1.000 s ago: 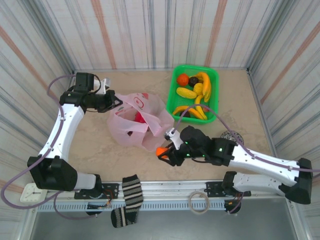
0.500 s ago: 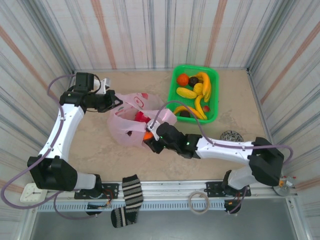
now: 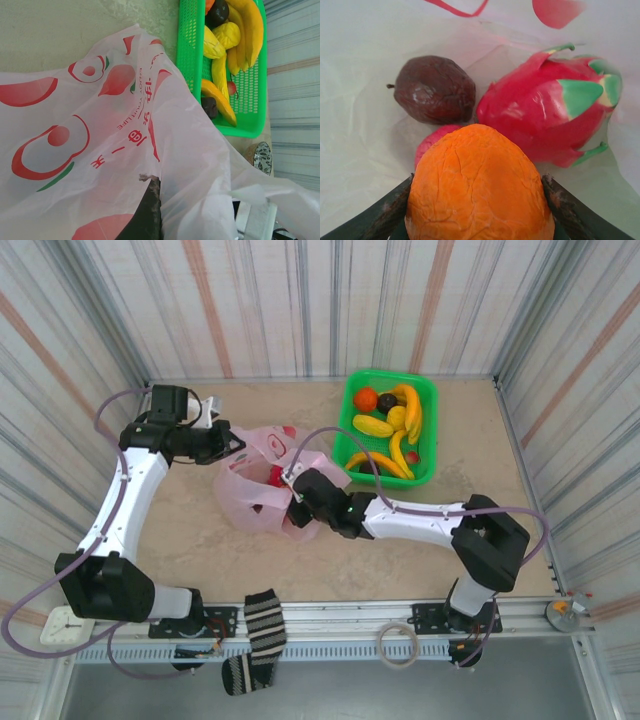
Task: Place the fake fruits into the plastic bag and tie a complex knot
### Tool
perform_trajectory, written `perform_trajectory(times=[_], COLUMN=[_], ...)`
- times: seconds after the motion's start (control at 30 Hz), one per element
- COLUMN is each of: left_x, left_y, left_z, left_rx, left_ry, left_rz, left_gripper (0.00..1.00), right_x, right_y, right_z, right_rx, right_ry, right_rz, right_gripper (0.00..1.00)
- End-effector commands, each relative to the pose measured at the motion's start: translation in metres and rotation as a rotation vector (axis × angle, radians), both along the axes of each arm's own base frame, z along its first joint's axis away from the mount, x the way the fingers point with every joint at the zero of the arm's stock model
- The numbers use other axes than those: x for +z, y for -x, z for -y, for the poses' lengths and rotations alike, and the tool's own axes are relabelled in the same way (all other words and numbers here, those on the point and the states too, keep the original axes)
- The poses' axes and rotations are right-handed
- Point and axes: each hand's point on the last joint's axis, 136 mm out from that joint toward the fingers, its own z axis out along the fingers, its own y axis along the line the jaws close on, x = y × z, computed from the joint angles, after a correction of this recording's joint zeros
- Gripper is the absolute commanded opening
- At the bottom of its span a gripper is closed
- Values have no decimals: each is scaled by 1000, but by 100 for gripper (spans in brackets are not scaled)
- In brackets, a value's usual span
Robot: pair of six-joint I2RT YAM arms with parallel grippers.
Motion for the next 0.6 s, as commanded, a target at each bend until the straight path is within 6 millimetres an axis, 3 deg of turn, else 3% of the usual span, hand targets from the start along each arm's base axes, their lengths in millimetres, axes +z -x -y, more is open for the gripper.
perform_trajectory(times=[0.0, 0.3, 0.57], left_x=[5, 5, 7], left_y=[-1, -1, -1], left_z=[0, -1, -1], left_rx=[-12, -9, -8], left_ry=[5, 6, 5], left_rz=[18, 15, 19], left_gripper=[0, 0, 0], right_x=[0, 17, 31], right_y=[-2, -1, 1], right_z=[4, 15, 18], right_rx=[-27, -31, -25], right_ry=[1, 1, -19], right_rz=[-40, -20, -6], right_gripper=[64, 77, 77])
